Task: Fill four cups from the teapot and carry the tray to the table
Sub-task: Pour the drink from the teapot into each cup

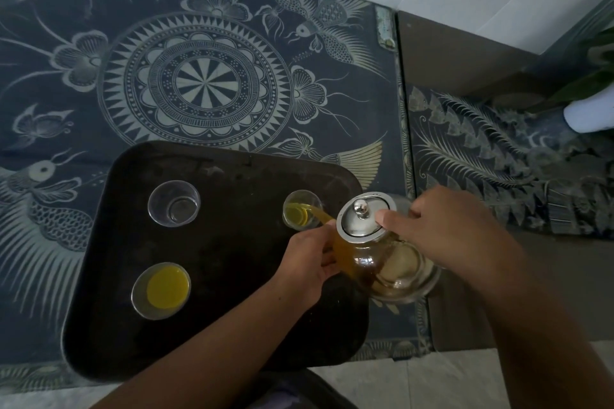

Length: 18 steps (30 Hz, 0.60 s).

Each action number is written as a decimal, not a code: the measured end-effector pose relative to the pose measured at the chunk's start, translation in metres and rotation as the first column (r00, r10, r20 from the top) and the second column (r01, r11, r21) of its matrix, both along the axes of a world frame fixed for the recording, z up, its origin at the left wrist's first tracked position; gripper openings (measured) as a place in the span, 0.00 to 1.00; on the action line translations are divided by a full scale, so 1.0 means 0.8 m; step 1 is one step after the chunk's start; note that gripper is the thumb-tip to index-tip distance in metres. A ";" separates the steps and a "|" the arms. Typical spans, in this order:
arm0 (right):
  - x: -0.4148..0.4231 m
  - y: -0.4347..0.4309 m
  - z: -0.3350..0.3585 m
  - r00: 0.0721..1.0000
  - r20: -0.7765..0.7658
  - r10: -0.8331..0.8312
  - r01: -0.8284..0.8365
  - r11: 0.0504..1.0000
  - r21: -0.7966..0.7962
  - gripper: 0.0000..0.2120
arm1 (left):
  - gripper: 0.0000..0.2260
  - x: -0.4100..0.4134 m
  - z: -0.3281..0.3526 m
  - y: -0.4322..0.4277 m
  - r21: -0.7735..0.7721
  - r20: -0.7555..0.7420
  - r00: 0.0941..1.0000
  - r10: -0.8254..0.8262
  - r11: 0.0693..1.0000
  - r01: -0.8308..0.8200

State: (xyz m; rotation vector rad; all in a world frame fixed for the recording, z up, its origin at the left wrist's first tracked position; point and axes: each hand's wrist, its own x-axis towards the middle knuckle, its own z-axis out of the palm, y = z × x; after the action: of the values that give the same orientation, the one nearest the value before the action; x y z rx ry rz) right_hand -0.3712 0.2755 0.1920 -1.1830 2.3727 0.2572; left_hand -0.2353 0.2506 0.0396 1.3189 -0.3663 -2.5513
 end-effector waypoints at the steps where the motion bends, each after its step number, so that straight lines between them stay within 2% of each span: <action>1: 0.000 0.000 0.000 1.000 0.003 0.001 -0.001 1.000 -0.002 0.28 | 0.11 0.000 0.000 0.000 0.000 -0.003 1.000 -0.003 1.000 0.003; 18: -0.004 0.006 0.000 1.000 -0.014 -0.003 0.003 1.000 0.006 0.29 | 0.13 -0.005 -0.001 0.005 0.011 -0.022 0.999 -0.031 0.999 0.031</action>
State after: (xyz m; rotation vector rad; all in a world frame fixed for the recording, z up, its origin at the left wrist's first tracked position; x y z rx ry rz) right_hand -0.3744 0.2803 0.1923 -1.1786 2.3838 0.2719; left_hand -0.2395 0.2546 0.0386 1.2979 -0.3708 -2.5948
